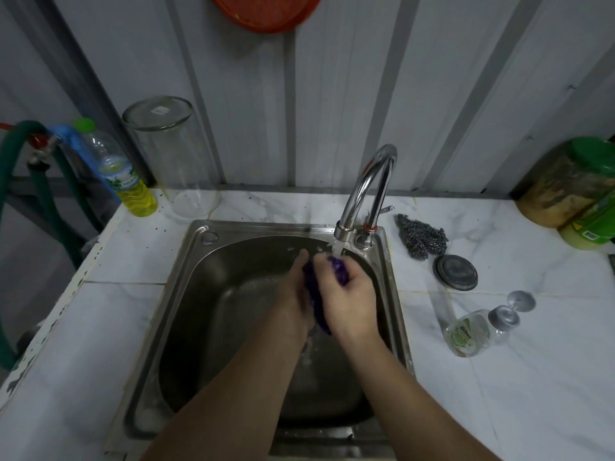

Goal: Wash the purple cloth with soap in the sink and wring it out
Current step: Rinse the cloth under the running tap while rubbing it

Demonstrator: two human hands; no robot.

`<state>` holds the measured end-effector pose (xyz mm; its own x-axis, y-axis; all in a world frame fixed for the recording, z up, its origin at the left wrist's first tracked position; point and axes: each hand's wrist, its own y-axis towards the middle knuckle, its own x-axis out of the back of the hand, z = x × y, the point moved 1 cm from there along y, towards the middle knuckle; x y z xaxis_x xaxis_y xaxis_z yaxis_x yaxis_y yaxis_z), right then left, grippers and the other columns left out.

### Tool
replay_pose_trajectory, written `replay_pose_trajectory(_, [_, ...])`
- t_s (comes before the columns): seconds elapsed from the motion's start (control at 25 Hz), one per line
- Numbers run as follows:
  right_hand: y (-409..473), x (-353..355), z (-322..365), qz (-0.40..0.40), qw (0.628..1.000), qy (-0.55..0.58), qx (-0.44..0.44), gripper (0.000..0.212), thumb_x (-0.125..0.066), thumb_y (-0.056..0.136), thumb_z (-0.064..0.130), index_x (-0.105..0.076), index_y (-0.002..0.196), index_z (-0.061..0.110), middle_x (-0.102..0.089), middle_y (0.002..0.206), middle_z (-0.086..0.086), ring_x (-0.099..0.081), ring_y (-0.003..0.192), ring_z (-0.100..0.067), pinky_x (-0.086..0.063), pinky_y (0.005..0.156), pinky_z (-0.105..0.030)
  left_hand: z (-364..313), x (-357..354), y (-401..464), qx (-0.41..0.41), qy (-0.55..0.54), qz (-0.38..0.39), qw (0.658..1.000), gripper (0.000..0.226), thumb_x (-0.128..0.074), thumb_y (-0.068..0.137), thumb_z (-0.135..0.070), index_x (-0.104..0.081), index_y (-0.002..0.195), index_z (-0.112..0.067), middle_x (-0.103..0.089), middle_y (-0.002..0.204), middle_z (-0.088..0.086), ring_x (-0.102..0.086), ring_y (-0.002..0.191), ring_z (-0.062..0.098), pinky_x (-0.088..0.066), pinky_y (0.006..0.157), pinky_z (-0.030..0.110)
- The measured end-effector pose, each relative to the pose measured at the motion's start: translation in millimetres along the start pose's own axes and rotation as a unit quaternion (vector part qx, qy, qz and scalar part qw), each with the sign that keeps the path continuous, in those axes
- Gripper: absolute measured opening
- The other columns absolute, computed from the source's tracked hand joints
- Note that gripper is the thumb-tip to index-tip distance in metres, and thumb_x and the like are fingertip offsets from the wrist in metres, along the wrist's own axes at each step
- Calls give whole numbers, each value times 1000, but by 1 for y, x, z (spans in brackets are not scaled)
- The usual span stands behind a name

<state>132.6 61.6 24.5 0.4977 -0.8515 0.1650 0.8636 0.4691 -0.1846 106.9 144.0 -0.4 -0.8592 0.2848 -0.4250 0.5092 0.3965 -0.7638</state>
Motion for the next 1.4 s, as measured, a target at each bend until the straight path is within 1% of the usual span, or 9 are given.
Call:
replay_pose_trajectory(0.24, [41, -3, -3, -46, 972, -221, -57, 23, -59, 93, 47, -65, 89, 25, -72, 81, 1, -69, 72, -17, -54, 63, -29, 19, -13, -13, 8, -30, 43, 999, 36, -54, 96, -36, -71, 95, -5, -76, 76, 15, -73, 73, 23, -60, 69, 32])
replay_pose_trajectory(0.44, [78, 8, -37, -55, 986, -105, -120, 28, -54, 98, 42, -67, 88, 19, -72, 87, -5, -65, 76, -18, -52, 77, -31, 13, -16, -13, 14, 60, 7, 998, 42, -47, 96, -35, -71, 115, -5, -72, 114, 24, -67, 113, 35, -54, 97, 45])
replay_pose_trajectory(0.6, [42, 1, -37, -29, 998, 43, -44, 22, -59, 97, 36, -60, 77, 26, -68, 75, 1, -67, 74, -20, -58, 76, -41, -7, -12, 5, -26, 40, -14, 999, 55, -68, 80, -59, -72, 110, -14, -77, 105, 14, -73, 95, 34, -56, 86, 48])
replay_pose_trajectory(0.72, [-2, -10, -29, -3, 998, 20, 57, 21, -68, 84, 44, -63, 76, 25, -65, 79, -3, -64, 73, -19, -58, 70, -37, -16, -2, 19, -60, 81, -13, 995, 50, -74, 82, -45, -69, 115, -7, -73, 94, 12, -73, 82, 25, -59, 78, 38])
replay_pose_trajectory(0.88, [22, -17, -14, -87, 992, -85, 26, 28, -66, 81, 54, -66, 80, 25, -70, 75, 4, -68, 69, -10, -56, 65, -29, -6, -11, 3, -71, 138, -19, 988, 27, -57, 94, -25, -68, 76, -10, -64, 72, 10, -63, 63, 19, -52, 63, 31])
replay_pose_trajectory(1.08, [80, 1, -34, -102, 984, -43, -141, 20, -65, 91, 34, -72, 90, 15, -76, 82, -6, -73, 76, -23, -62, 80, -43, 6, -20, -11, -35, 121, 0, 992, 32, -57, 93, -27, -74, 105, -3, -75, 98, 20, -73, 89, 31, -59, 84, 43])
replay_pose_trajectory(1.2, [76, 5, -43, -50, 966, 124, -223, 24, -68, 91, 37, -71, 98, 15, -76, 92, -11, -75, 87, -29, -61, 85, -46, 8, -18, -18, -13, 72, 24, 997, 44, -53, 96, -45, -77, 100, -8, -78, 96, 17, -71, 99, 35, -56, 91, 48])
replay_pose_trajectory(1.28, [63, 5, -39, -23, 955, 207, -211, 20, -70, 91, 36, -69, 101, 19, -76, 93, -8, -75, 89, -28, -62, 83, -45, 1, -17, -15, -11, 37, 17, 999, 53, -52, 93, -58, -77, 94, -11, -79, 92, 17, -71, 95, 35, -53, 89, 49])
replay_pose_trajectory(1.4, [25, 1, -31, -82, 990, 98, -64, 15, -72, 89, 27, -63, 79, 20, -66, 67, 6, -67, 68, -14, -59, 69, -35, -13, -14, 3, -28, 32, -49, 998, 55, -59, 88, -59, -69, 111, -10, -76, 98, 17, -73, 88, 34, -57, 86, 49])
